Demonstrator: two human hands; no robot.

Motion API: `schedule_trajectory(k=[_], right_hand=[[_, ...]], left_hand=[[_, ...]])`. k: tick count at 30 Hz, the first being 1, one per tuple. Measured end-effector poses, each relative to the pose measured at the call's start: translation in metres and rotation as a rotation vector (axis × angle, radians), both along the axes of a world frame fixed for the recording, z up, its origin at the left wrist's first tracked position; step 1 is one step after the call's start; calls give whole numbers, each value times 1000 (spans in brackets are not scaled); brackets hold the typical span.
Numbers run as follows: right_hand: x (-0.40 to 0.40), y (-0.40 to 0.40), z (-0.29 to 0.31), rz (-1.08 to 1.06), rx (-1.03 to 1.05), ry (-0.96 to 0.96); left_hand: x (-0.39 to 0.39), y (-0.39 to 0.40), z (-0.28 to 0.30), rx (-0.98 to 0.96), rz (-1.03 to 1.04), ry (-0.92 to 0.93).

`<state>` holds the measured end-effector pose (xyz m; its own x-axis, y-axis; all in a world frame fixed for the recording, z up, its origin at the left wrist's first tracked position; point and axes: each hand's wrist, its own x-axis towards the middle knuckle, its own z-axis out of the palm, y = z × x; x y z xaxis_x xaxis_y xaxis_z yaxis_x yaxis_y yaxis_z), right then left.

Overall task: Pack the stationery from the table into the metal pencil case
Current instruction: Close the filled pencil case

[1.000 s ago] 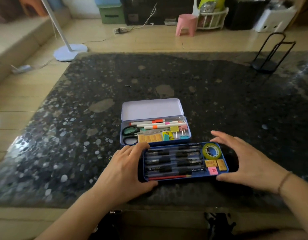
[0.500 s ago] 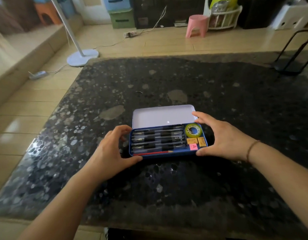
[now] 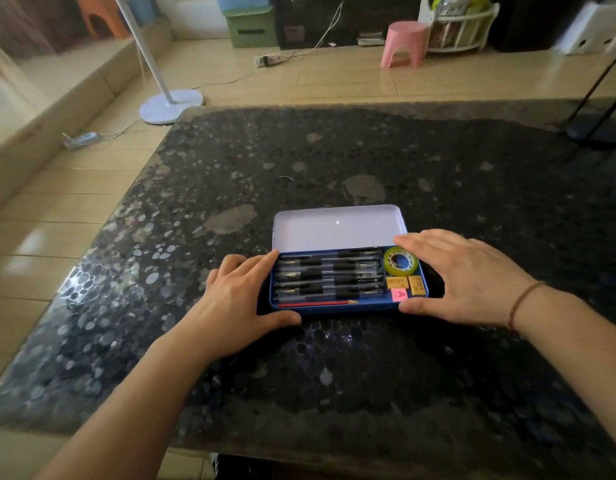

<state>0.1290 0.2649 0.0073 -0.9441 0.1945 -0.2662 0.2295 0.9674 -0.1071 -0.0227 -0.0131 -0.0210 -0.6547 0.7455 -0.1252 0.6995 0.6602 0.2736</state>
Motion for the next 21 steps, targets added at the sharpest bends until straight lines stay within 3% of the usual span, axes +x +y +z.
schedule_trajectory(k=[12, 15, 21], right_hand=[[-6, -4, -16, -15, 7, 37], [-4, 1, -18, -49, -56, 23], [-26, 11, -17, -458, -716, 245]], left_hand=[[-1, 10, 4, 48, 202, -60], [-5, 11, 7, 66, 214, -222], [-7, 29, 17, 540, 379, -711]])
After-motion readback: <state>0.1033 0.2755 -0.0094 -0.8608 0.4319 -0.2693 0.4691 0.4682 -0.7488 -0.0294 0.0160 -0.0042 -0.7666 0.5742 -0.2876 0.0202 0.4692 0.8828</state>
